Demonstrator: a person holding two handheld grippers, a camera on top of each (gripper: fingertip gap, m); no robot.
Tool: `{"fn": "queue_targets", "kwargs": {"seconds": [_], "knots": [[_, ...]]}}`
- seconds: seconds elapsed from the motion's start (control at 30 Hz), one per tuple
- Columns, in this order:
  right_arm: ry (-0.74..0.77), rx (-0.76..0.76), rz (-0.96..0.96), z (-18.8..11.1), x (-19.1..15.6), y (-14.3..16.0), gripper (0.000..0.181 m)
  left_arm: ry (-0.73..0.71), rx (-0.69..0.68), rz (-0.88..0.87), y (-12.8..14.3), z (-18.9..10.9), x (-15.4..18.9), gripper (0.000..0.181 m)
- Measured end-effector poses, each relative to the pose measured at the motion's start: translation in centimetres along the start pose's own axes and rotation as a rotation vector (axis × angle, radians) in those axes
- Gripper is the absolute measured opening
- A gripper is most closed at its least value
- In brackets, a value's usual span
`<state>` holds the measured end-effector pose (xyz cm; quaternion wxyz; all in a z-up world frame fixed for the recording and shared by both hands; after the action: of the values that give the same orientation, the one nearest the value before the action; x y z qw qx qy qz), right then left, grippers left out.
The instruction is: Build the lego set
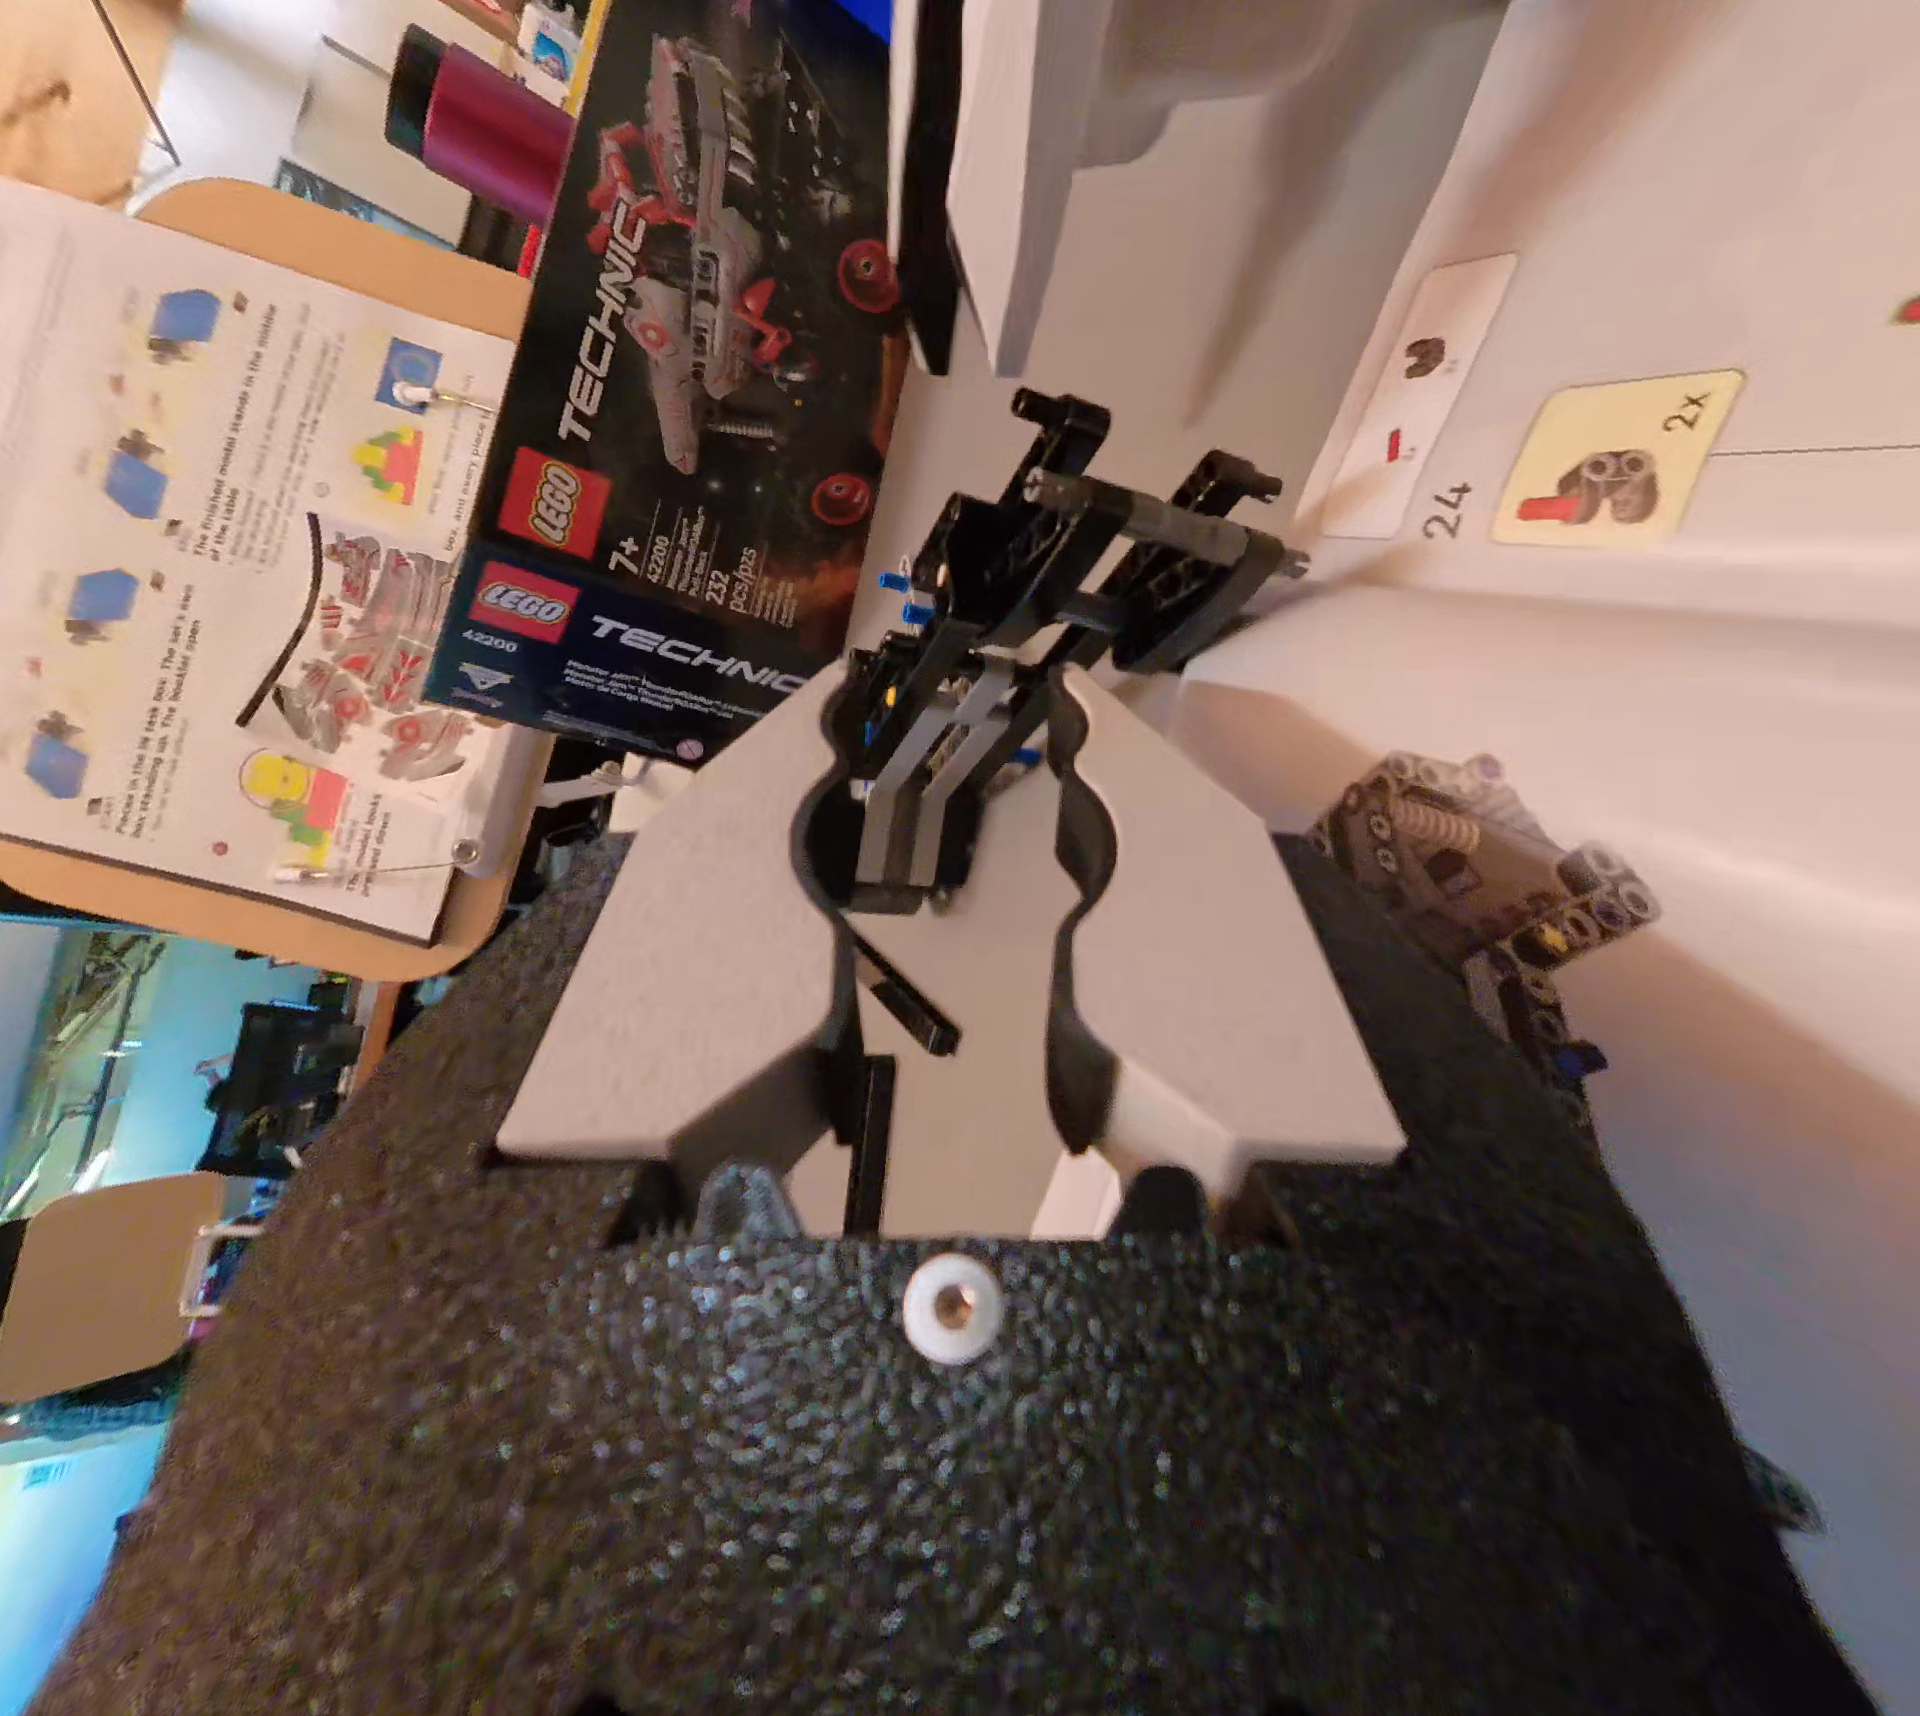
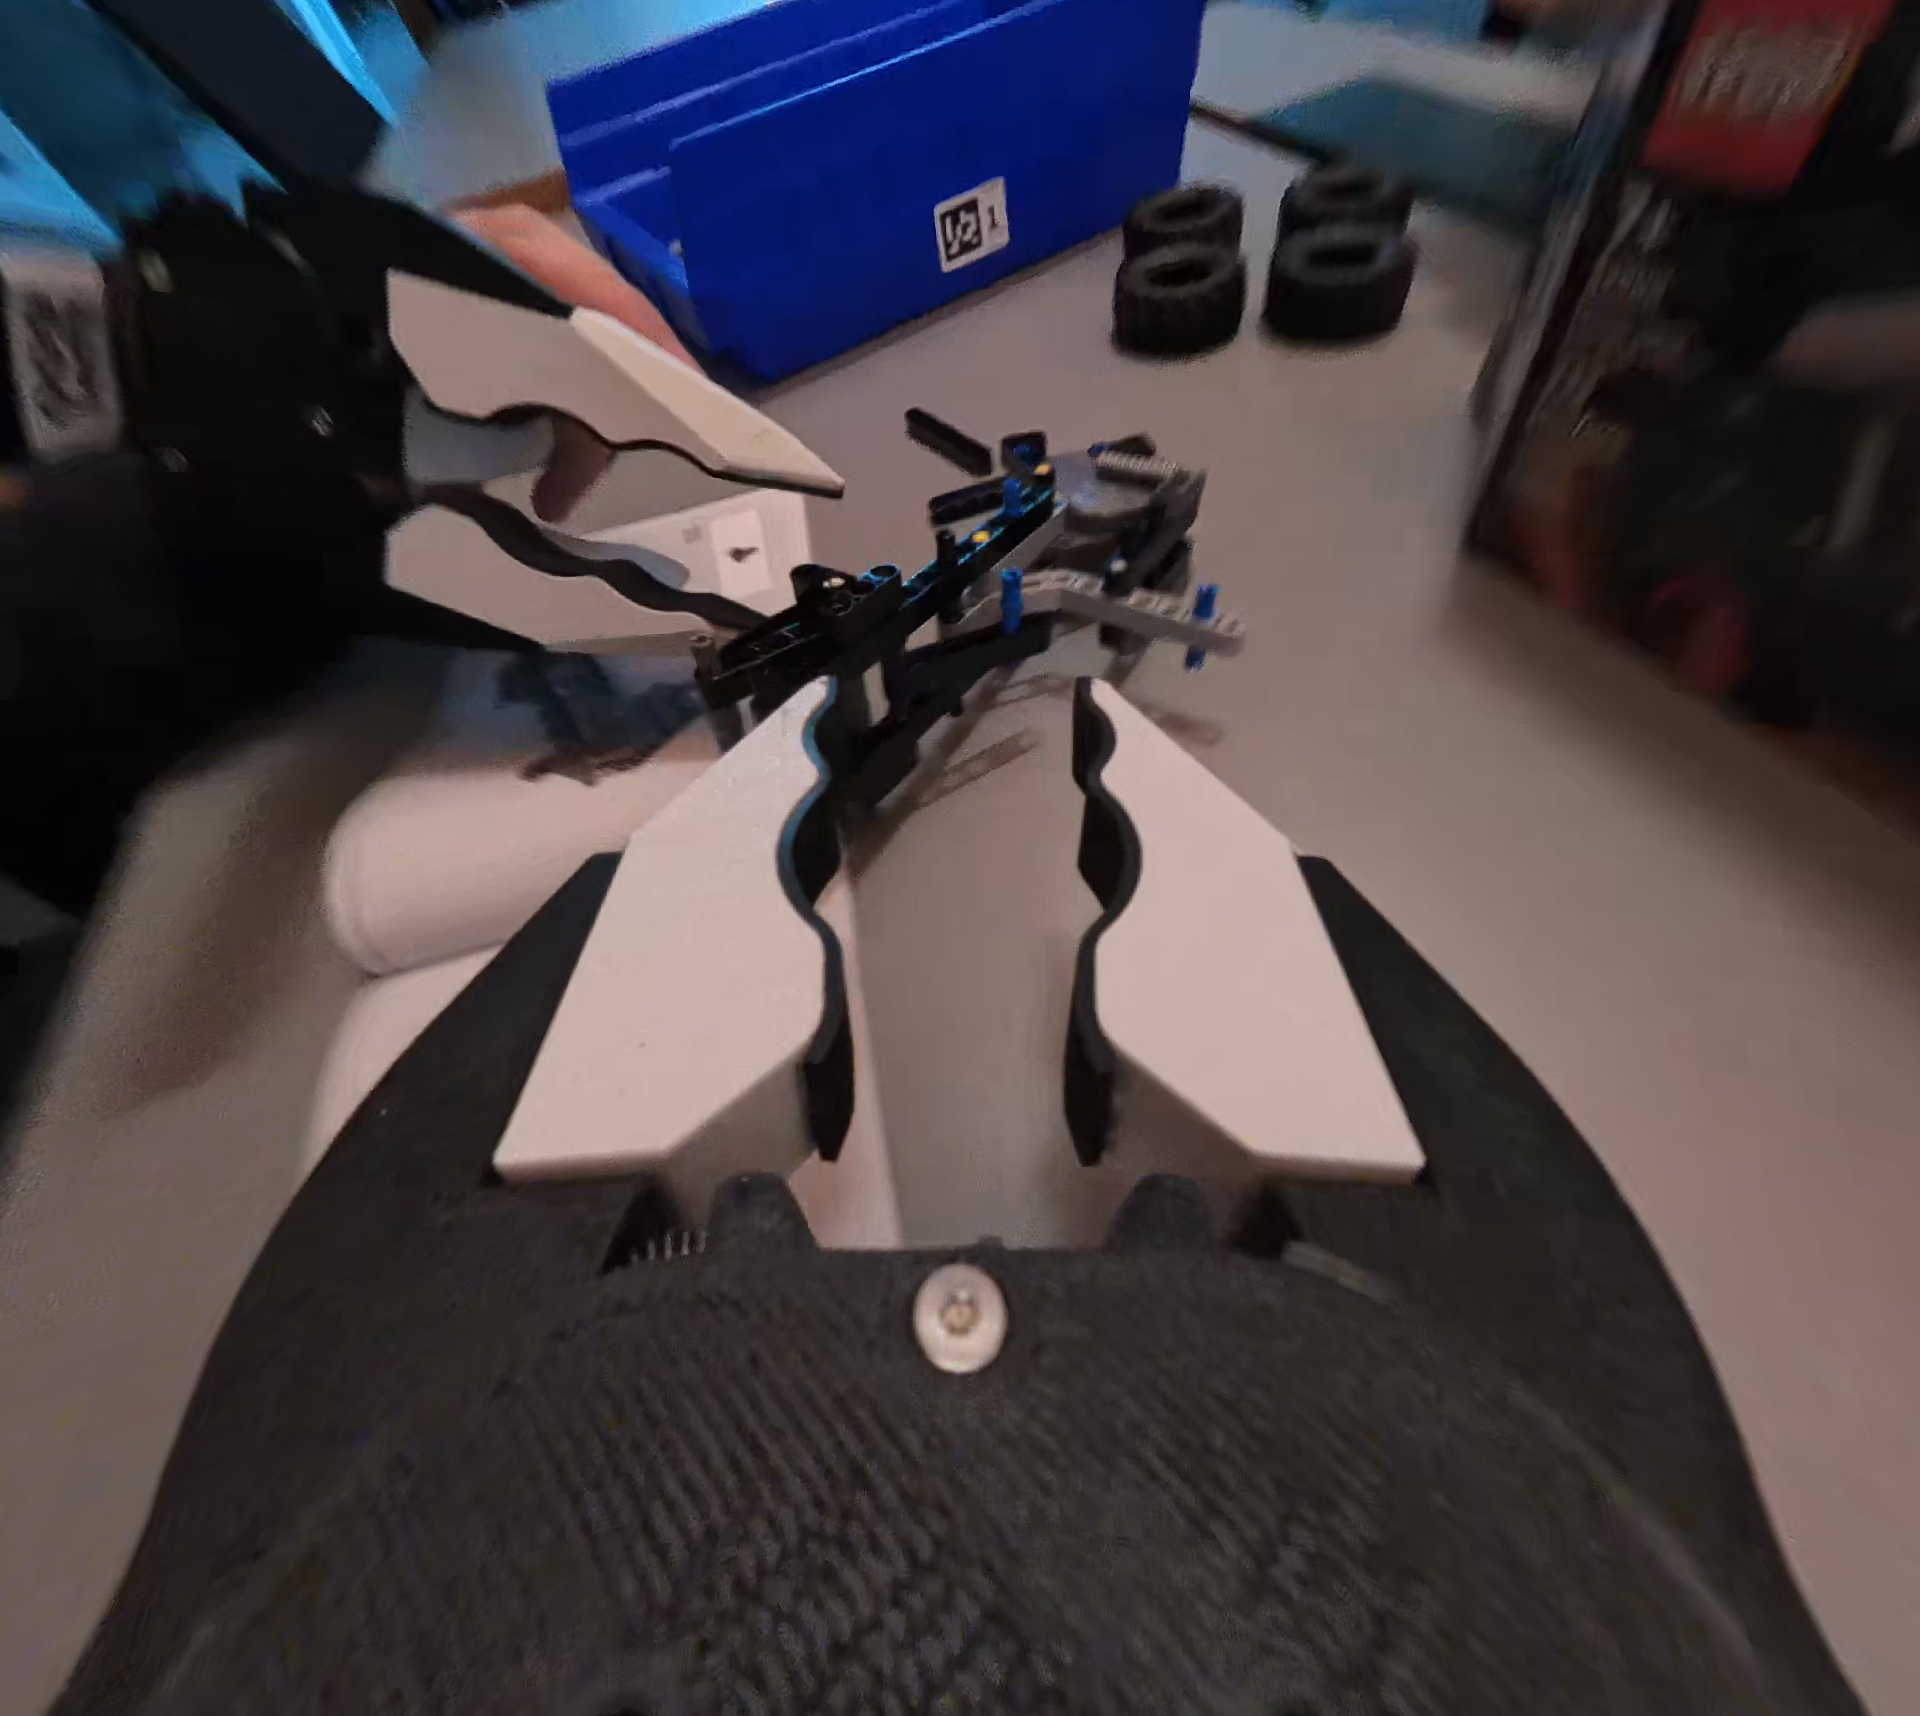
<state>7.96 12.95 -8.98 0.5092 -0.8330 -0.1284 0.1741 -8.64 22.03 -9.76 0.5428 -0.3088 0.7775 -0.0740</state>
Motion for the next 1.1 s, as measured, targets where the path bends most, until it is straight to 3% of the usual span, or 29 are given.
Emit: {"fn": "queue_targets", "kwargs": {"seconds": [0.03,0.27,0.43,0.63,0.8,0.97,1.1], "knots": [[0.063,0.012,-0.107,-0.1,-0.4,-0.2,0.036,-0.011,0.014,0.019,-0.1,0.1,0.1,0.032],[0.352,-0.042,-0.794,1.3,-2.9,0.6,0.038,-0.164,-0.004,0.250,-0.2,0.9,1.0,0.028],[0.504,-0.073,-1.052,2.0,-2.8,1.2,0.032,-0.259,-0.005,0.376,-0.5,0.9,1.5,0.021],[0.565,-0.046,-1.205,2.6,-3.7,0.6,0.013,-0.292,-0.005,0.436,-0.8,1.2,2.1,0.015],[0.539,-0.032,-1.224,2.9,-3.6,1.0,0.000,-0.310,-0.003,0.417,-0.7,1.2,2.1,0.013],[0.505,-0.029,-1.156,2.7,-3.5,0.9,0.004,-0.306,-0.009,0.444,-0.9,1.4,2.3,0.013],[0.428,-0.127,-1.013,2.4,-2.5,1.5,0.026,-0.308,-0.026,0.407,-0.9,1.7,2.0,0.013]]}}
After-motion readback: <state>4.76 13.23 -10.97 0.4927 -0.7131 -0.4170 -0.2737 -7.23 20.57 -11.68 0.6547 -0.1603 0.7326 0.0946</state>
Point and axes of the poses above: each gripper's, where its closed fingertips meet, z out along the fingers, y out of its underside, x = y × z across the jaws, the point moved 9 cm from there along -z, back along the fingers, and after that the axes turned 7 degrees about -x, right-handed, at the moved point
